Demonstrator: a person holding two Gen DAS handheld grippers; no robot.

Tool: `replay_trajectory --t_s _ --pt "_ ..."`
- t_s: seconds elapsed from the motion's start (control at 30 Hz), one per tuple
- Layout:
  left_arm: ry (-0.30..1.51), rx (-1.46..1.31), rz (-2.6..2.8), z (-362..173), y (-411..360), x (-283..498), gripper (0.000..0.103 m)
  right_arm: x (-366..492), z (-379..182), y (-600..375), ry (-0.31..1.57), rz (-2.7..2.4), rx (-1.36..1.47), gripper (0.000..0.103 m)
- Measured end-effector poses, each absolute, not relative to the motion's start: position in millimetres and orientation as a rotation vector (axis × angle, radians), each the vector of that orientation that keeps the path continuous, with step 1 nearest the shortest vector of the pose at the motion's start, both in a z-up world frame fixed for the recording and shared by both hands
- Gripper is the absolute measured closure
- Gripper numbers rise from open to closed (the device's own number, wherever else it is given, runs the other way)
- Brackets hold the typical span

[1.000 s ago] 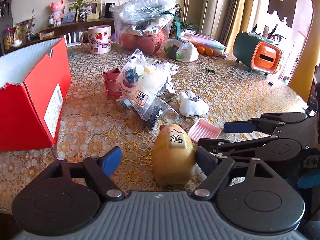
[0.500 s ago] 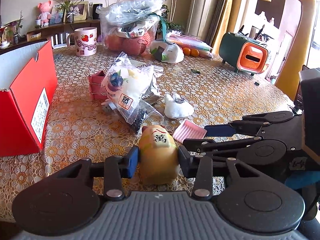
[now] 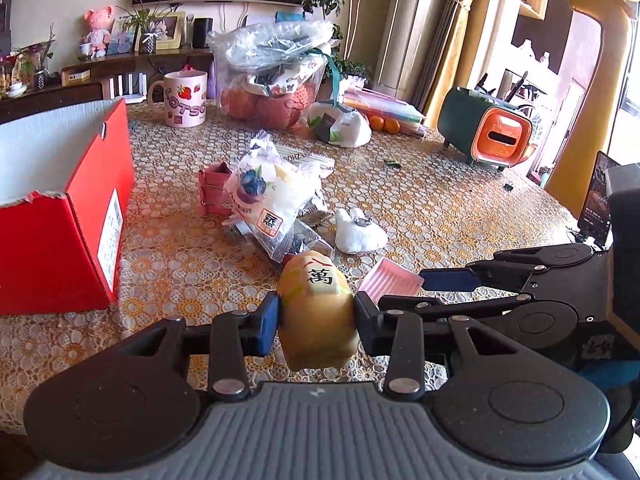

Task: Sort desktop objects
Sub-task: 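Close left tool on yellow toy while right tool closes on pink soap dish, then carry yellow toy with left tool into red box while right carries pink dish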

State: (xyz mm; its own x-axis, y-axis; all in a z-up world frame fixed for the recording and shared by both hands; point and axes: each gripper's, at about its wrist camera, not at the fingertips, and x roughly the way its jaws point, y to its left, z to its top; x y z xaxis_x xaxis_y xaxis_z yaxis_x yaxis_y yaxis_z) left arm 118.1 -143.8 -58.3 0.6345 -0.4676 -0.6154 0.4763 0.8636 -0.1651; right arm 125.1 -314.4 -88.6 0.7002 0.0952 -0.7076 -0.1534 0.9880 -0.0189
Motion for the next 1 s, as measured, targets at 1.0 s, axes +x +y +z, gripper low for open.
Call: replay_trajectory --t_s 1.0 --pt "0.555 -0.052 -0.346 44.3 20.7 104.5 0.064 126.7 38.1 -198.6 0.596 0.361 -0.103 0.062"
